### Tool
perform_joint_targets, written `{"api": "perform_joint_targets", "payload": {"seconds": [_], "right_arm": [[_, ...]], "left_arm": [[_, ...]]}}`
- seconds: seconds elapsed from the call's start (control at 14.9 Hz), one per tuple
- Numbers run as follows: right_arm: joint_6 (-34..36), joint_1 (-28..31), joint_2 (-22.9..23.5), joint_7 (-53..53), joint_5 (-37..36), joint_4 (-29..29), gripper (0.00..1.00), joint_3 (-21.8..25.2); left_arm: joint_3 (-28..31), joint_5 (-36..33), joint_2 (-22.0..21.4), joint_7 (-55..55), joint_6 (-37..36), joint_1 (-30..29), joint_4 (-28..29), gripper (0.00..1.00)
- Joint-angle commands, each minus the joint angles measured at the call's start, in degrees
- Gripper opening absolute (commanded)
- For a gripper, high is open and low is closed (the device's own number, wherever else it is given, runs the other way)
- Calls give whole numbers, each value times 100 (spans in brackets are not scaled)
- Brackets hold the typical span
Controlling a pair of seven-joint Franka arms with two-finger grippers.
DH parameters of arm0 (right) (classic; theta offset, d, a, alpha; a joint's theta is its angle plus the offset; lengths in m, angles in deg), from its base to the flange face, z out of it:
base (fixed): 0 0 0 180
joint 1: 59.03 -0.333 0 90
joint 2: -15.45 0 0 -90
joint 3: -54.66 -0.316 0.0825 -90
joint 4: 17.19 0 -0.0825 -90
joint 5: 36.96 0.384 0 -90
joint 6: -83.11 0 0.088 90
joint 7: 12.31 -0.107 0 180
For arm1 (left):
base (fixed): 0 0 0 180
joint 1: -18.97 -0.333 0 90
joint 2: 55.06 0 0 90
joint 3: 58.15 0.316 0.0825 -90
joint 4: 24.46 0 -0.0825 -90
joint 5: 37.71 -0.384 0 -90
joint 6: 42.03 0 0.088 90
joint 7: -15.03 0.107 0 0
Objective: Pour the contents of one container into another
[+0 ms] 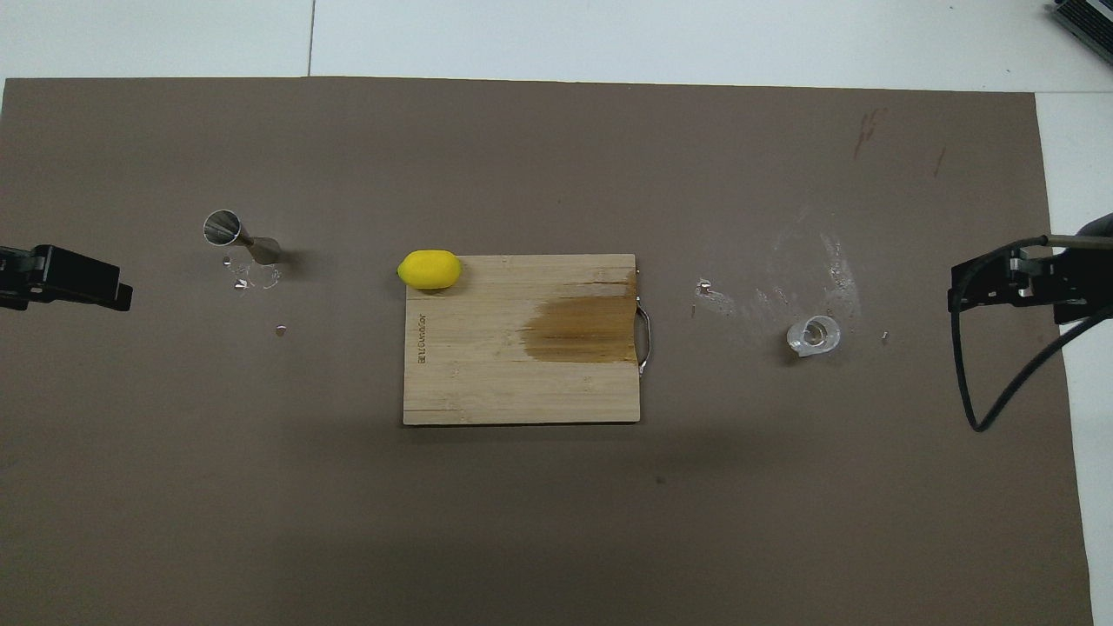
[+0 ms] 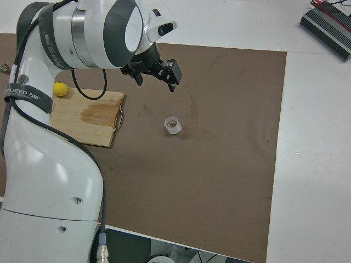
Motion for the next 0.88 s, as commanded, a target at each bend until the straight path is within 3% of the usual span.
{"api": "perform_joint_targets", "payload": {"seconds": [0.0, 0.34, 0.67, 0.81], "right_arm": [[-86, 23, -35, 63, -60, 0, 100, -24], [-103, 23, -36, 54, -69, -9, 100, -24], [-103, 76, -44, 54, -60, -35, 100, -24], [-103, 58, -44, 54, -60, -35, 100, -24]], "left_arm": [[-2, 45, -195, -43, 326, -43, 285, 100], [-63, -217, -230, -655, 1258, 123, 988, 100], [7, 53, 604, -1247, 1137, 63, 875, 100], [382, 770, 946, -1850, 1137, 88, 839, 100]]}}
